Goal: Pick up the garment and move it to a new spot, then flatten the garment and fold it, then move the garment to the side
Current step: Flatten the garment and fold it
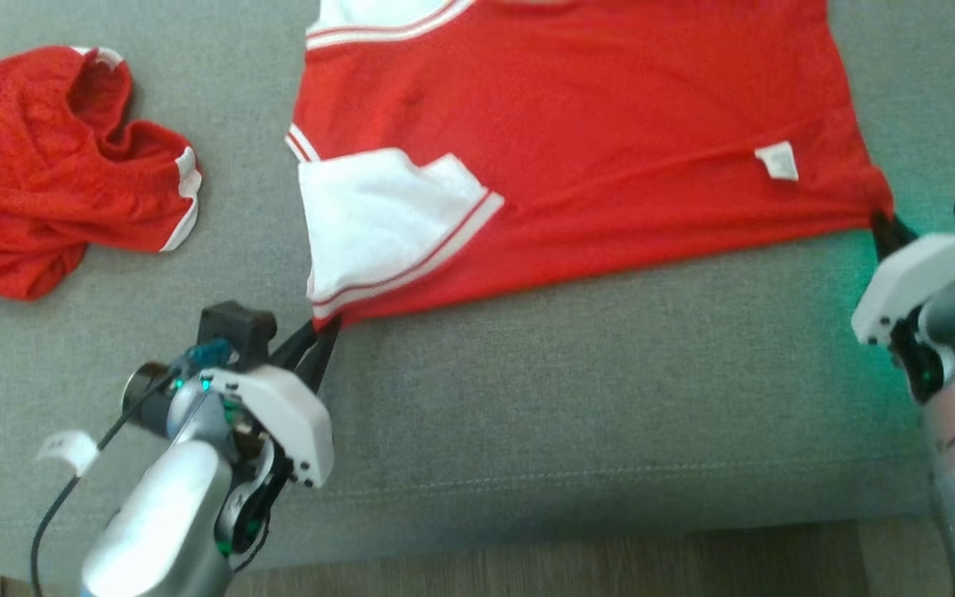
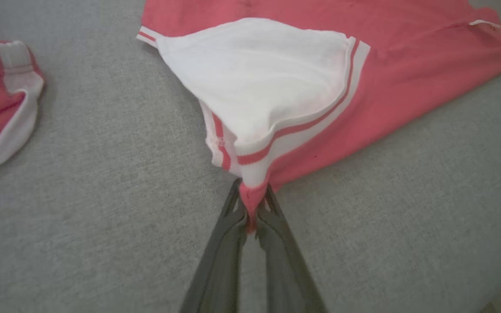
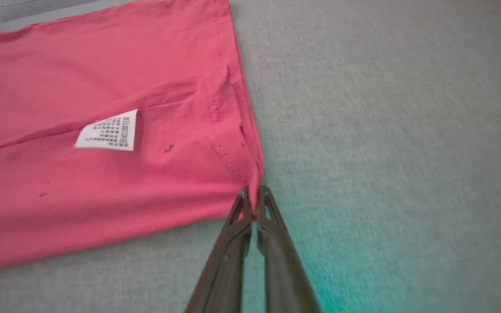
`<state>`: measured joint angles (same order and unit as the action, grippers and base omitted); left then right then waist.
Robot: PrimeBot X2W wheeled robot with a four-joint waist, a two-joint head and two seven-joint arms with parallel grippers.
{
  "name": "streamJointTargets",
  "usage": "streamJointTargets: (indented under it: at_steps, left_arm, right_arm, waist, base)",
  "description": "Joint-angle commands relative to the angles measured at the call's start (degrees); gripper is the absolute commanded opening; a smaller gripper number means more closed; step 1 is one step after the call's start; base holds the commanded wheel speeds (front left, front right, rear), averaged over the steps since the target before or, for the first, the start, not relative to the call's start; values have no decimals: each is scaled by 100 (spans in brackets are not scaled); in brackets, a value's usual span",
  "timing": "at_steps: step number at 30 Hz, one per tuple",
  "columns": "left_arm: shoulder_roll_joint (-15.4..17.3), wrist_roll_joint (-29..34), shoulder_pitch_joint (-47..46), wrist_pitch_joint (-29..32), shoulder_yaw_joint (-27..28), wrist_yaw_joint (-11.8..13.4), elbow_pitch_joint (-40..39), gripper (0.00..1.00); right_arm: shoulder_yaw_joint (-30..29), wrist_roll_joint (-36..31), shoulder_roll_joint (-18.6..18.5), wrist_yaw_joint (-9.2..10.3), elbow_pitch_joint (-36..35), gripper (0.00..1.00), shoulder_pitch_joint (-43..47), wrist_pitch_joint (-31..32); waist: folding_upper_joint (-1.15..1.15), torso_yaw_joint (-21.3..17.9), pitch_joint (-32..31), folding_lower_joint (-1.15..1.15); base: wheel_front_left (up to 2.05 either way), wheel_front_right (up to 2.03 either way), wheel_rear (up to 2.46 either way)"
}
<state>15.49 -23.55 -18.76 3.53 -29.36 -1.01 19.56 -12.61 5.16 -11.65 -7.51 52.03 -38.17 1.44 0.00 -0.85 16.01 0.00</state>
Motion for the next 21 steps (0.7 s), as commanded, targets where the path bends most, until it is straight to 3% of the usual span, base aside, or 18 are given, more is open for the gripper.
streamJointTargets:
  at_steps: [1,9,20,21]
  left_arm:
    - [238,-48,35,0,226,8,-219,0]
    - [489,-250,700,211,247,74,-701,0]
    - [530,-577,1477,692,136,235,-1363,0]
    - [517,-603,1499,762,109,242,-1381,0]
  right_arm:
    - [147,141,-184,2,-286,0,203,-17]
    - [399,807,-480,2,-1372,0,1474,459]
    - [32,737,-481,2,-2580,0,2374,1041]
    - [-37,689,-457,2,-2646,59,2413,1061]
  waist:
    - [0,-22,-100,0]
    - [0,-121,-460,0]
    - [0,-190,-582,0]
    - [0,-179,-582,0]
  base:
    - [0,0,0]
    - [0,0,0]
    - [0,0,0]
    - [0,0,0]
